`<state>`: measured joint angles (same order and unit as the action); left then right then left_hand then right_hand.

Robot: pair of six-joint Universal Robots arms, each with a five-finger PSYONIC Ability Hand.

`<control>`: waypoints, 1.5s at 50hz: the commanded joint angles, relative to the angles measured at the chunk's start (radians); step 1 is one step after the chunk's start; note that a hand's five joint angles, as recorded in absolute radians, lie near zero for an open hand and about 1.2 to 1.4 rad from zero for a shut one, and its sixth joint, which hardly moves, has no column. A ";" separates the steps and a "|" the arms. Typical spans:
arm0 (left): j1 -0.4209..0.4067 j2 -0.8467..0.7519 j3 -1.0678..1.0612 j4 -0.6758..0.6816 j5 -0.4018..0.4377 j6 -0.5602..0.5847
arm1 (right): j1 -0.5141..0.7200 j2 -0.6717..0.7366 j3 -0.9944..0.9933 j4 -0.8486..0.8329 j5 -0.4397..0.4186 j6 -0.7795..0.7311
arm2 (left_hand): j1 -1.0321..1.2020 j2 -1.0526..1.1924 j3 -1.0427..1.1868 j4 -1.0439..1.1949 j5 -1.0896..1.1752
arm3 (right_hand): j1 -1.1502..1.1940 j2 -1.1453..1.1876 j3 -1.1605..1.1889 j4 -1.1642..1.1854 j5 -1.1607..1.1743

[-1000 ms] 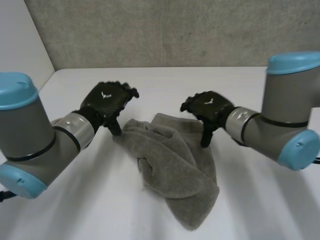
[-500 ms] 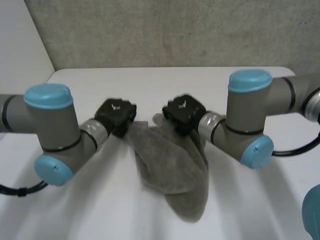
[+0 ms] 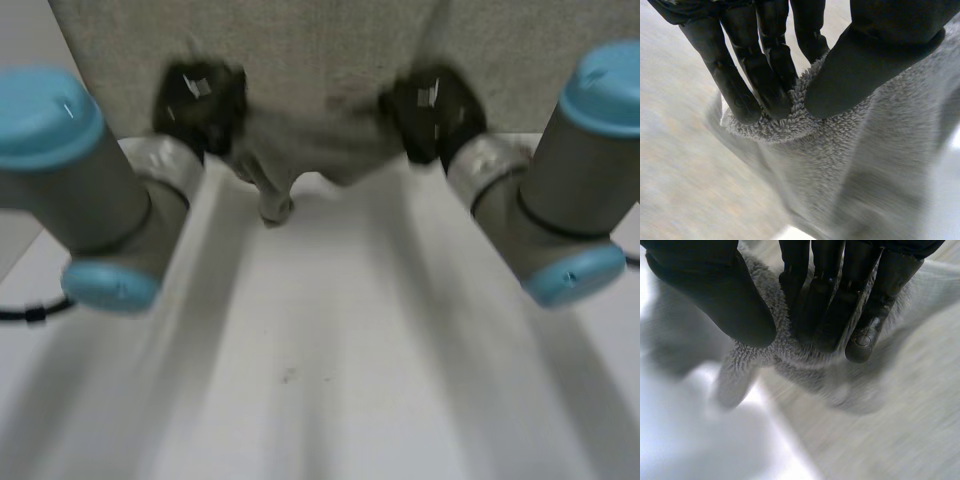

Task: Fold the towel.

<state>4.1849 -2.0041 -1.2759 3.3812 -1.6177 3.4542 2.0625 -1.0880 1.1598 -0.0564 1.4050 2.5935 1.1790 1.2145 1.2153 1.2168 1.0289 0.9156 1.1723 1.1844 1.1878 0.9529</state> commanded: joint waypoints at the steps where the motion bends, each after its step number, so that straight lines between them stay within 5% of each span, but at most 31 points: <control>1: -0.100 -0.024 -0.294 -0.009 0.042 0.060 | -0.025 0.066 0.145 0.341 -0.006 -0.185 | 0.217 0.182 0.181 0.180 0.193 | 0.481 0.224 0.212 0.208 0.269; 10: -0.204 -0.022 -0.385 -0.143 -0.028 0.137 | -0.077 0.026 0.228 0.455 -0.003 -0.228 | 0.077 0.041 0.040 0.039 0.052 | 0.481 0.224 0.212 0.208 0.269; 13: -0.224 -0.012 -0.382 -0.238 -0.062 0.129 | -0.101 -0.013 0.253 0.483 -0.008 -0.236 | -0.173 -0.208 -0.209 -0.211 -0.197 | 0.132 -0.124 -0.136 -0.140 -0.080; 14: -0.233 -0.006 -0.384 -0.270 -0.067 0.129 | -0.116 -0.030 0.264 0.495 -0.012 -0.239 | -0.408 -0.444 -0.445 -0.446 -0.433 | -0.176 -0.432 -0.445 -0.448 -0.388; 15: -0.233 -0.005 -0.384 -0.270 -0.067 0.129 | -0.116 -0.030 0.264 0.495 -0.012 -0.239 | -0.411 -0.446 -0.447 -0.448 -0.435 | -0.179 -0.435 -0.448 -0.451 -0.391; 17: -0.243 0.036 -0.378 -0.298 -0.065 0.129 | -0.142 -0.059 0.274 0.497 -0.021 -0.239 | -0.826 -0.861 -0.862 -0.863 -0.850 | -0.556 -0.813 -0.825 -0.829 -0.768; 19: -0.243 0.057 -0.372 -0.298 -0.064 0.129 | -0.153 -0.070 0.274 0.494 -0.021 -0.237 | -0.920 -0.956 -0.957 -0.958 -0.945 | -0.558 -0.814 -0.826 -0.830 -0.769; 31: -0.180 0.128 -0.229 -0.278 -0.034 0.148 | -0.205 -0.158 0.226 0.365 -0.103 -0.227 | -0.921 -0.957 -0.958 -0.959 -0.946 | -0.484 -0.741 -0.753 -0.756 -0.696; 43: 0.059 -0.022 -0.054 -0.266 0.341 0.152 | -0.209 -0.050 0.144 0.129 -0.193 -0.266 | -0.898 -0.934 -0.934 -0.936 -0.922 | -0.552 -0.808 -0.820 -0.824 -0.763; 50: 0.126 -0.099 -0.022 -0.349 0.412 0.189 | -0.209 0.037 0.072 0.150 -0.325 -0.296 | -0.872 -0.907 -0.908 -0.909 -0.896 | -0.552 -0.808 -0.821 -0.824 -0.764; 57: 0.176 -0.137 -0.054 -0.399 0.484 0.423 | -0.208 0.135 -0.014 0.269 -0.477 -0.358 | -0.871 -0.907 -0.908 -0.909 -0.896 | -0.549 -0.805 -0.818 -0.821 -0.761; 66: 0.195 -0.165 -0.086 -0.398 0.604 0.536 | -0.197 0.235 -0.057 0.411 -0.488 -0.512 | -0.766 -0.802 -0.803 -0.804 -0.791 | -0.537 -0.794 -0.806 -0.809 -0.749; 75: 0.182 -0.208 -0.080 -0.396 0.607 0.542 | -0.197 0.277 -0.057 0.471 -0.471 -0.598 | -0.598 -0.634 -0.635 -0.636 -0.623 | -0.478 -0.735 -0.747 -0.751 -0.690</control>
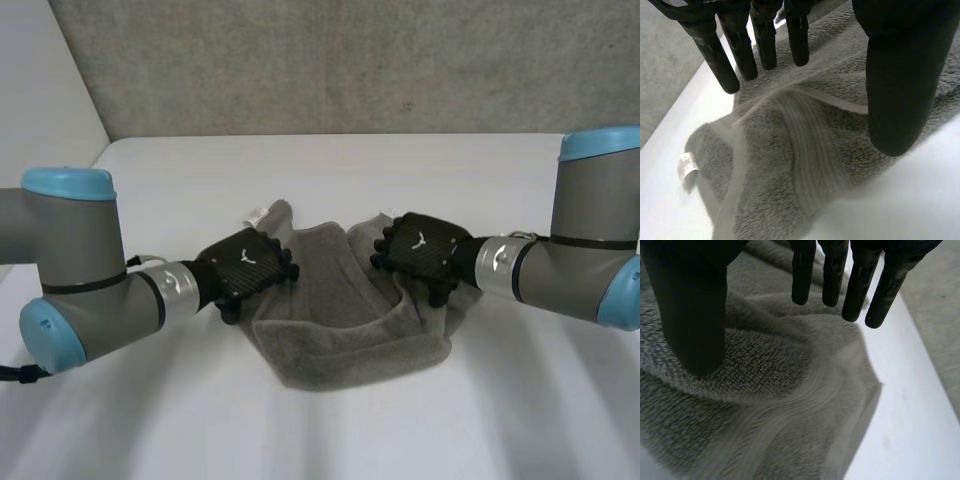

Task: Fold the towel.

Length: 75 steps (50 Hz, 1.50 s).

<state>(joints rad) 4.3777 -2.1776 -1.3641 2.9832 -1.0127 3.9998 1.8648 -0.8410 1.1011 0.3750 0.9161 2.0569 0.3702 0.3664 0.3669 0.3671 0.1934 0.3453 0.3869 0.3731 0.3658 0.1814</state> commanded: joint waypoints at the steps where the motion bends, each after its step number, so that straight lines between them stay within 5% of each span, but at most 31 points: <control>1: -0.010 -0.044 0.011 0.003 0.003 -0.002 | 0.002 0.033 0.002 0.039 0.029 -0.072 | 0.283 0.287 0.286 0.286 0.285 | 0.165 0.123 0.137 0.144 0.154; 5: -0.015 -0.059 0.016 0.003 0.006 -0.002 | 0.002 0.036 -0.001 0.038 0.049 -0.089 | 0.592 0.596 0.595 0.595 0.594 | 0.415 0.373 0.387 0.394 0.404; 7: -0.015 -0.065 0.031 0.008 0.005 -0.004 | 0.002 0.036 -0.020 0.028 0.050 -0.098 | 1.024 1.028 1.027 1.027 1.026 | 0.821 0.779 0.793 0.800 0.810; 9: -0.017 -0.065 0.045 0.011 0.000 -0.004 | 0.002 0.036 -0.042 0.018 0.058 -0.089 | 1.026 1.030 1.029 1.029 1.028 | 1.041 0.999 1.013 1.021 1.030; 16: -0.055 -0.061 0.188 0.069 -0.034 -0.033 | 0.007 0.008 -0.130 -0.174 0.136 0.031 | 1.026 1.030 1.029 1.029 1.028 | 1.051 1.009 1.023 1.030 1.040; 19: -0.072 -0.057 0.280 0.145 -0.133 -0.093 | 0.017 -0.046 -0.136 -0.361 0.213 0.170 | 1.026 1.030 1.029 1.029 1.028 | 1.051 1.009 1.023 1.030 1.040; 21: -0.090 -0.050 0.373 0.270 -0.296 -0.189 | 0.025 -0.093 -0.123 -0.569 0.321 0.316 | 1.026 1.030 1.029 1.029 1.028 | 1.051 1.009 1.023 1.030 1.040; 24: -0.098 -0.047 0.407 0.341 -0.383 -0.242 | 0.027 -0.121 -0.109 -0.665 0.397 0.378 | 1.026 1.030 1.029 1.029 1.028 | 1.051 1.009 1.023 1.030 1.040; 26: -0.101 -0.010 0.436 0.459 -0.515 -0.329 | 0.031 -0.177 -0.064 -0.807 0.525 0.445 | 1.026 1.030 1.029 1.029 1.028 | 1.051 1.009 1.023 1.030 1.040; 29: -0.102 0.039 0.418 0.528 -0.564 -0.378 | 0.031 -0.228 -0.015 -0.861 0.579 0.454 | 1.026 1.030 1.029 1.029 1.028 | 1.051 1.009 1.023 1.030 1.040; 35: -0.112 0.059 0.326 0.517 -0.544 -0.386 | 0.033 -0.282 0.059 -0.778 0.535 0.453 | 1.026 1.030 1.029 1.029 1.028 | 1.051 1.009 1.023 1.030 1.040; 36: -0.115 0.059 0.286 0.510 -0.532 -0.389 | 0.033 -0.297 0.086 -0.739 0.514 0.459 | 0.808 0.812 0.812 0.812 0.811 | 1.051 1.009 1.023 1.030 1.040; 37: -0.118 0.056 0.249 0.504 -0.515 -0.389 | 0.031 -0.309 0.117 -0.707 0.488 0.459 | 0.347 0.351 0.350 0.350 0.349 | 1.051 1.009 1.023 1.030 1.040; 38: -0.118 0.056 0.249 0.504 -0.515 -0.389 | 0.031 -0.310 0.117 -0.706 0.487 0.459 | 0.342 0.346 0.346 0.346 0.345 | 1.051 1.009 1.023 1.030 1.040; 39: -0.118 0.047 0.222 0.501 -0.500 -0.389 | 0.031 -0.320 0.146 -0.688 0.471 0.457 | 0.020 0.024 0.023 0.023 0.022 | 1.051 1.009 1.023 1.030 1.040; 41: -0.116 0.044 0.203 0.499 -0.485 -0.393 | 0.031 -0.337 0.172 -0.679 0.455 0.456 | -0.007 -0.003 -0.003 -0.004 -0.004 | 1.051 1.009 1.023 1.030 1.040; 48: -0.119 -0.005 0.180 0.470 -0.406 -0.429 | 0.016 -0.486 0.272 -0.663 0.319 0.448 | -0.025 -0.021 -0.021 -0.022 -0.022 | 1.051 1.009 1.023 1.030 1.040; 53: -0.142 -0.048 0.197 0.422 -0.273 -0.618 | 0.016 -0.590 0.298 -0.630 0.264 0.451 | -0.036 -0.032 -0.033 -0.033 -0.034 | 1.051 1.009 1.023 1.030 1.040; 58: -0.182 -0.117 0.240 0.390 -0.179 -0.725 | 0.017 -0.659 0.293 -0.573 0.248 0.453 | -0.036 -0.033 -0.033 -0.033 -0.034 | 1.051 1.009 1.023 1.030 1.040; 67: -0.228 -0.180 0.263 0.350 -0.155 -0.742 | 0.016 -0.741 0.298 -0.547 0.245 0.453 | -0.007 -0.003 -0.004 -0.004 -0.005 | 1.051 1.009 1.023 1.030 1.040; 75: -0.241 -0.199 0.250 0.349 -0.156 -0.745 | 0.007 -0.748 0.301 -0.547 0.247 0.450 | 0.698 0.701 0.701 0.701 0.700 | 1.051 1.009 1.023 1.030 1.040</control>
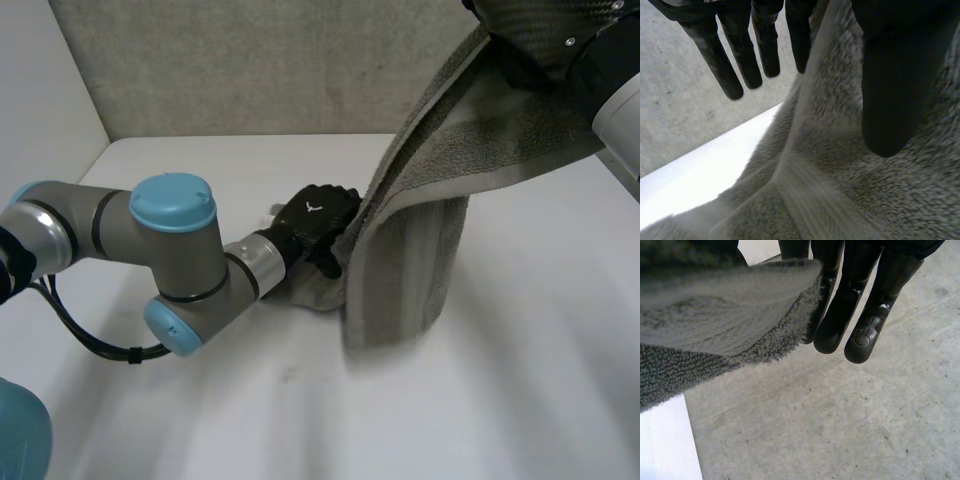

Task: Fold the towel.

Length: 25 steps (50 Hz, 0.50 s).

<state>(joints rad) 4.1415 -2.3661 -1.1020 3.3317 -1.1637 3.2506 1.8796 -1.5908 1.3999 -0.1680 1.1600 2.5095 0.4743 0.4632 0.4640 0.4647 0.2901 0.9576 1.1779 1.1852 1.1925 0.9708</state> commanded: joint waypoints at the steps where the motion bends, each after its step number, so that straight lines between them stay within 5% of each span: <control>1: -0.004 -0.010 -0.015 0.000 -0.010 0.008 | -0.008 0.002 0.002 -0.004 0.003 -0.003 | 0.814 0.826 0.825 0.824 0.824 | 0.439 0.218 0.211 0.204 0.251; 13: 0.115 0.103 -0.051 -0.067 -0.189 0.018 | -0.062 0.138 -0.024 0.077 0.001 -0.009 | 0.922 0.933 0.932 0.932 0.932 | 0.439 0.218 0.211 0.204 0.251; 25: 0.161 0.189 -0.196 -0.245 -0.188 0.187 | -0.050 0.288 -0.029 0.306 0.010 -0.161 | 0.922 0.933 0.932 0.932 0.932 | 0.439 0.218 0.211 0.204 0.251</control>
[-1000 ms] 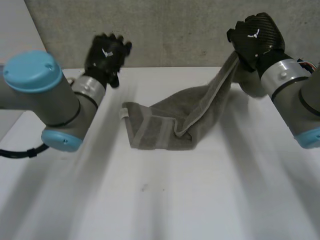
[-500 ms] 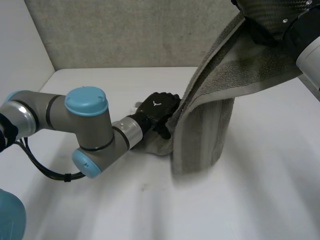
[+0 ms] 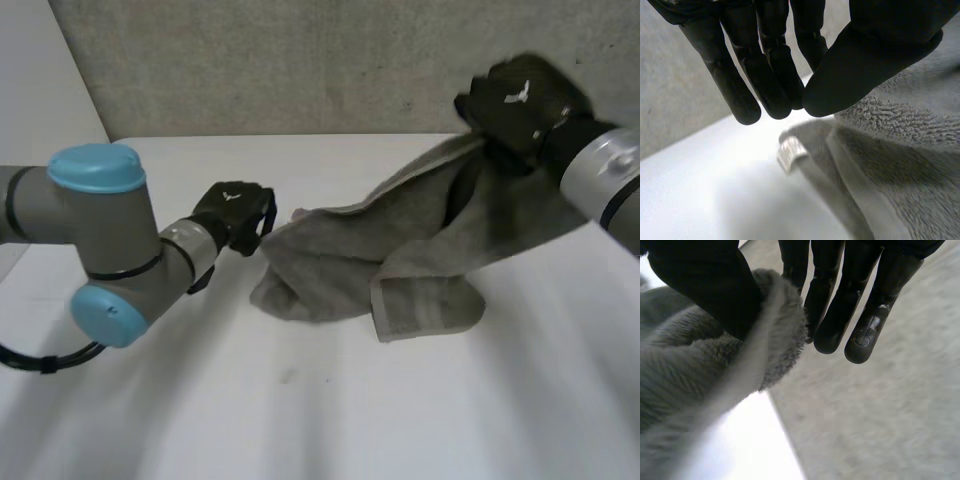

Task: Fold the towel.

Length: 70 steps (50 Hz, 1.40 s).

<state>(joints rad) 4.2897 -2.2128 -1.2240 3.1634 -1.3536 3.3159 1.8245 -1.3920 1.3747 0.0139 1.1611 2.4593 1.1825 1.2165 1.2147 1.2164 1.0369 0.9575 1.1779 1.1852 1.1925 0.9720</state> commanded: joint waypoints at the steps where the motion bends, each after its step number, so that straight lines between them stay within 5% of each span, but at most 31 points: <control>1: 0.013 0.036 -0.074 -0.077 0.002 0.122 | 0.005 0.090 -0.003 0.124 0.009 -0.111 | 0.214 0.180 0.182 0.180 0.185 | 0.439 0.218 0.211 0.204 0.250; 6: 0.012 0.038 -0.088 -0.163 -0.007 0.250 | 0.009 0.192 -0.040 0.247 0.026 -0.253 | 0.214 0.180 0.182 0.180 0.185 | 0.439 0.218 0.211 0.204 0.250; 16: -0.007 0.019 -0.031 -0.171 0.001 0.258 | 0.071 0.249 -0.091 0.267 0.078 -0.279 | 0.214 0.180 0.182 0.180 0.185 | 0.439 0.218 0.211 0.204 0.250; 18: -0.011 0.007 -0.014 -0.169 0.001 0.258 | 0.071 0.254 -0.097 0.267 0.081 -0.279 | 0.088 0.054 0.056 0.054 0.059 | 0.439 0.218 0.211 0.204 0.250; 19: -0.014 -0.007 0.001 -0.168 0.001 0.258 | 0.071 0.254 -0.101 0.267 0.081 -0.279 | -0.252 -0.286 -0.284 -0.286 -0.281 | 0.439 0.218 0.211 0.204 0.250; 20: -0.015 -0.007 0.001 -0.168 0.001 0.258 | 0.071 0.254 -0.101 0.267 0.081 -0.279 | -0.256 -0.290 -0.288 -0.289 -0.284 | 0.439 0.218 0.211 0.204 0.250; 21: -0.018 -0.015 0.007 -0.168 -0.001 0.258 | 0.071 0.254 -0.101 0.267 0.081 -0.279 | -0.567 -0.601 -0.599 -0.601 -0.596 | 0.439 0.218 0.211 0.204 0.250; 27: -0.021 -0.019 0.008 -0.166 -0.001 0.257 | 0.071 0.252 -0.089 0.267 0.081 -0.278 | -0.637 -0.671 -0.669 -0.671 -0.666 | 0.439 0.218 0.211 0.204 0.250; 48: -0.031 -0.091 0.018 -0.111 -0.007 0.255 | 0.067 0.249 -0.042 0.261 0.080 -0.275 | -0.596 -0.630 -0.628 -0.630 -0.625 | 0.439 0.218 0.211 0.204 0.250; 66: -0.102 -0.108 0.041 -0.114 -0.004 0.140 | 0.067 0.277 -0.071 0.235 0.103 -0.281 | -0.123 -0.157 -0.156 -0.157 -0.152 | 0.439 0.218 0.211 0.204 0.250; 70: -0.105 -0.094 0.044 -0.112 -0.009 0.122 | 0.067 0.287 -0.074 0.225 0.103 -0.283 | 0.204 0.170 0.172 0.170 0.175 | 0.439 0.218 0.211 0.204 0.250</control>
<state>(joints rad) 4.1915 -2.3250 -1.1828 3.0501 -1.3566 3.4632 1.8914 -1.1194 1.3047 0.2558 1.2642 2.1788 0.9770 0.9759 0.9751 0.9664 0.7895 0.9576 1.1779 1.1852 1.1925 0.9765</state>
